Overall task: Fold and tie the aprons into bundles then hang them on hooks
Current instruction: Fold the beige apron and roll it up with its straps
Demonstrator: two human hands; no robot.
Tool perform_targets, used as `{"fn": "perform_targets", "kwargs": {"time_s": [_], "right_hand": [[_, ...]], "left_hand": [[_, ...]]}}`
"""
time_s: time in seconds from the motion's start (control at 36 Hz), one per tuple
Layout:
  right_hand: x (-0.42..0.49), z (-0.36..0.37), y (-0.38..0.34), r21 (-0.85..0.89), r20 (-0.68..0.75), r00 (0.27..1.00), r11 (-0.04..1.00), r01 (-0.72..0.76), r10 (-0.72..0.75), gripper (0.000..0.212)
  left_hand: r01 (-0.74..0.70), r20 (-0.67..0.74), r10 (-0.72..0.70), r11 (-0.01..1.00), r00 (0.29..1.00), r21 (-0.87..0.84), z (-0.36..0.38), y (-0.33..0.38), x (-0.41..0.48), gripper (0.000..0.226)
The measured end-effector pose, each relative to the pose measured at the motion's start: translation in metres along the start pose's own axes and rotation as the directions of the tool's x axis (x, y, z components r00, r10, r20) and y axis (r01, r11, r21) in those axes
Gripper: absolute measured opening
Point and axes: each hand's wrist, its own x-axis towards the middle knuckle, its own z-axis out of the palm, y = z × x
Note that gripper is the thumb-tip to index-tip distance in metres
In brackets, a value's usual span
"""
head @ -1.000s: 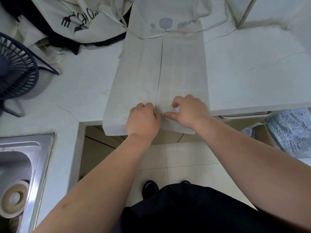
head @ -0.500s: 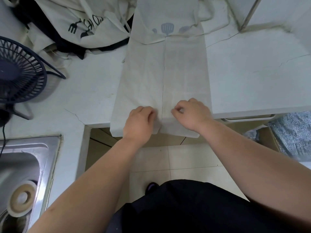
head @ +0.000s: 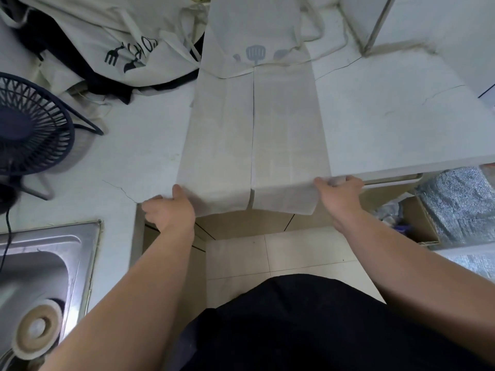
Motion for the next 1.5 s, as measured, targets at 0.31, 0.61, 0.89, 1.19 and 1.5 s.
{"fn": "perform_targets", "kwargs": {"time_s": [0.31, 0.61, 0.89, 1.19, 1.5], "right_hand": [[0.001, -0.012, 0.005, 0.161, 0.162, 0.985, 0.983, -0.087, 0.060, 0.017], [-0.010, -0.034, -0.009, 0.202, 0.330, 0.934, 0.956, -0.212, 0.138, 0.021], [-0.028, -0.044, -0.022, 0.016, 0.373, 0.928, 1.000, -0.007, 0.000, 0.002], [-0.027, -0.052, -0.025, -0.139, 0.519, 0.854, 0.989, 0.038, 0.040, 0.044], [-0.008, -0.049, -0.019, -0.237, 0.333, 0.943, 0.966, 0.102, -0.018, 0.025]], "left_hand": [[0.176, 0.458, -0.150, 0.984, 0.876, -0.014, -0.014, -0.018, 0.019, 0.066], [0.067, 0.614, 0.026, 0.990, 0.789, -0.128, -0.028, 0.005, -0.006, 0.018], [-0.346, 0.593, 0.272, 0.938, 0.758, 0.012, -0.043, 0.000, -0.004, 0.048], [0.056, 0.779, -0.013, 0.998, 0.627, -0.028, -0.062, 0.018, 0.014, 0.046], [-0.355, 0.626, 0.219, 0.930, 0.749, 0.099, -0.047, 0.015, 0.028, 0.041]]}}
